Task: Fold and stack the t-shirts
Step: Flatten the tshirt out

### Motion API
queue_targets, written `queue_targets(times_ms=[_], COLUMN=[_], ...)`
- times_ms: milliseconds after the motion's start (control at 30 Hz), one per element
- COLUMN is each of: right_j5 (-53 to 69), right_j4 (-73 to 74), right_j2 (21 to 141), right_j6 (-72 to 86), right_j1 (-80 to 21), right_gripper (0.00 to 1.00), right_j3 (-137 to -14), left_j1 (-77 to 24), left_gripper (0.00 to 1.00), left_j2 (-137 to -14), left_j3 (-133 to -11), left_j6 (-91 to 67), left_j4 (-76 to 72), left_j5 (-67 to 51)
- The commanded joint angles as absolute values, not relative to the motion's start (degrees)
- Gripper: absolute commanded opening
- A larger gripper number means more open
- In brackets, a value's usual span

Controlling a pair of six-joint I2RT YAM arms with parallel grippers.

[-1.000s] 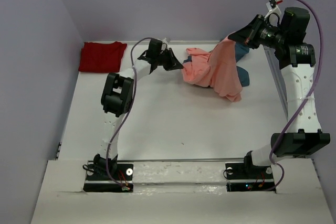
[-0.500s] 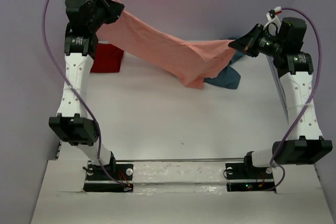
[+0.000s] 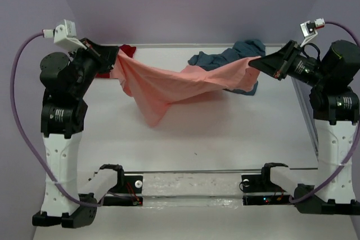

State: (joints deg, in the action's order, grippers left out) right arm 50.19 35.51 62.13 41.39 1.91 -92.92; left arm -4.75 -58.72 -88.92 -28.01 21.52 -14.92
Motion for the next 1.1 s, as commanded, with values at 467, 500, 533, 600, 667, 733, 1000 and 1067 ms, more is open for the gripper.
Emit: queue_targets(times_ms=[467,500,533,600,667,733,1000,1067], right_j5=[41.66,41.66,41.83,41.66,40.87,41.04,44.74,45.87], right_j4=[45.54,44.83,44.3,41.14,38.08,37.36,31.47,28.94], right_j2=[48.25,48.34,48.6,49.22,49.74,51.84,60.81,64.66], right_j6=[34.45,34.28,34.1,34.1,34.02,33.58,34.01,34.71], right_j1=[2.29,2.29,2.29,2.29,2.29,2.29,2.29,2.29], right_gripper=[0.0,0.0,0.0,0.0,0.0,0.0,0.0,0.0], right_j3=[-98.64,-98.61,-96.0,-91.96,-89.24,-85.28,-72.52,-69.97], left_j1=[-4.48,-4.48,-4.48,-4.48,-4.48,-4.48,-4.48,-4.48], left_gripper=[0.0,0.0,0.0,0.0,0.0,0.0,0.0,0.0], left_j2=[-41.92,-41.92,-42.01,-42.36,-42.71,-42.98,-45.17,-45.44], left_j3=[-93.27,-93.25,-91.69,-90.36,-89.22,-85.53,-71.54,-67.6], left_j6=[-26.1,-26.1,-26.02,-26.02,-25.93,-25.75,-26.98,-27.16], left_j4=[42.63,42.19,41.14,40.26,38.77,37.36,28.31,25.5], left_j5=[-2.11,-2.11,-2.11,-1.41,-0.97,-0.7,-4.74,-5.71])
